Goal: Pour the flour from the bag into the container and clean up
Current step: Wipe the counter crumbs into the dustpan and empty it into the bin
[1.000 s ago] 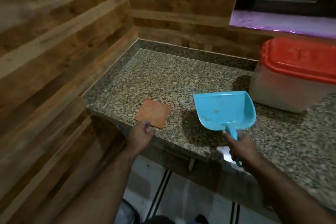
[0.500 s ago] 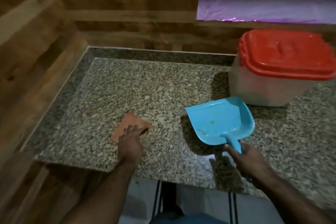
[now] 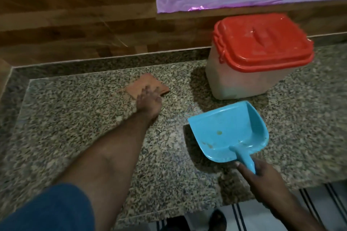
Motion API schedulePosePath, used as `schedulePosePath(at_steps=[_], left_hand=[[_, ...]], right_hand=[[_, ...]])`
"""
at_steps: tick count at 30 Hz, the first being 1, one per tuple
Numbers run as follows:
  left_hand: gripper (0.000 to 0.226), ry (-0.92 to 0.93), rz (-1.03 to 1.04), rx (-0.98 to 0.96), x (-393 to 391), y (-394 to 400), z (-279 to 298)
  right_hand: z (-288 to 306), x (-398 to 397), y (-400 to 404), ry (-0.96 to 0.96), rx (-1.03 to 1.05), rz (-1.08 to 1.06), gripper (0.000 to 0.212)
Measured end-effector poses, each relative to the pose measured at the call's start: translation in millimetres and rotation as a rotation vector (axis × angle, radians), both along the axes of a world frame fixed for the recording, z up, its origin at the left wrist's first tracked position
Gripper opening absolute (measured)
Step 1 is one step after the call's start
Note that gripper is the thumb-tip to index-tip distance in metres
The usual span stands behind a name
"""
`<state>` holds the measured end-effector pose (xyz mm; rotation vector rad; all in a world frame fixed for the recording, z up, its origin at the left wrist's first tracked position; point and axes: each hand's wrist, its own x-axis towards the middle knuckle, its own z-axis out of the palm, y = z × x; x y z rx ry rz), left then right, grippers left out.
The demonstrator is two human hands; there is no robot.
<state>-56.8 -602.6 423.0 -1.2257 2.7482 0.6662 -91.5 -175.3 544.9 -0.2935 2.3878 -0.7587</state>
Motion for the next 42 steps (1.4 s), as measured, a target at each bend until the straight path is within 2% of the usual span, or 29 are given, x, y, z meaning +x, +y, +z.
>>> schedulePosePath(at_steps=[5,9,13,16,18,19,22,23,24,26,29,31,34,36,42], left_hand=[[0.051,-0.037,-0.368,0.072,-65.2,92.1,7.1],[0.051,-0.051,-0.572,0.076,-64.0,171.6,0.4],[0.058,-0.044,-0.634,0.133,-27.2,239.4,-4.9],[0.049,0.007,-0.604,0.199,18.7,287.9,-5.4],[0.041,0.146,-0.53,0.254,47.4,318.1,3.3],[0.038,0.273,-0.428,0.308,59.6,328.8,8.9],[0.04,0.675,0.084,0.58,84.6,344.2,38.2],[0.04,0.732,0.277,0.593,90.6,342.8,46.0],[0.038,0.746,0.43,0.524,99.9,339.0,52.8],[0.034,0.82,0.601,0.431,125.3,325.6,57.4],[0.028,0.928,0.731,0.388,173.7,300.5,65.7],[0.029,0.922,0.797,0.347,204.6,280.2,63.2],[0.037,0.869,0.684,0.279,242.0,267.0,59.0],[0.04,0.825,0.703,0.239,254.2,265.7,59.9],[0.041,0.871,0.82,0.397,261.2,263.3,52.1]], right_hand=[[15.8,4.7,38.6,-0.003,0.03,-0.092,0.027],[24.0,8.4,74.8,-0.055,0.01,-0.201,0.033],[22.1,12.2,122.3,-0.101,-0.059,-0.242,0.046],[18.0,19.5,155.8,-0.126,-0.103,-0.218,0.042],[12.3,27.9,175.3,-0.129,-0.138,-0.196,0.038],[8.0,33.2,184.6,-0.133,-0.147,-0.176,0.038],[-11.5,50.1,214.6,-0.128,-0.132,-0.09,0.041],[-18.3,55.2,225.8,-0.105,-0.121,-0.063,0.04],[-24.5,60.4,236.7,-0.078,-0.11,-0.039,0.04],[-34.2,71.9,256.2,-0.038,-0.096,-0.008,0.042],[-44.6,90.0,273.7,-0.051,-0.055,0.026,0.039],[-49.9,100.8,278.5,-0.068,-0.024,0.052,0.041],[-51.9,116.1,278.3,-0.058,0.039,0.127,0.041],[-51.8,125.1,274.9,-0.066,0.065,0.147,0.041],[-41.0,144.1,271.0,-0.079,0.077,0.095,0.042]])
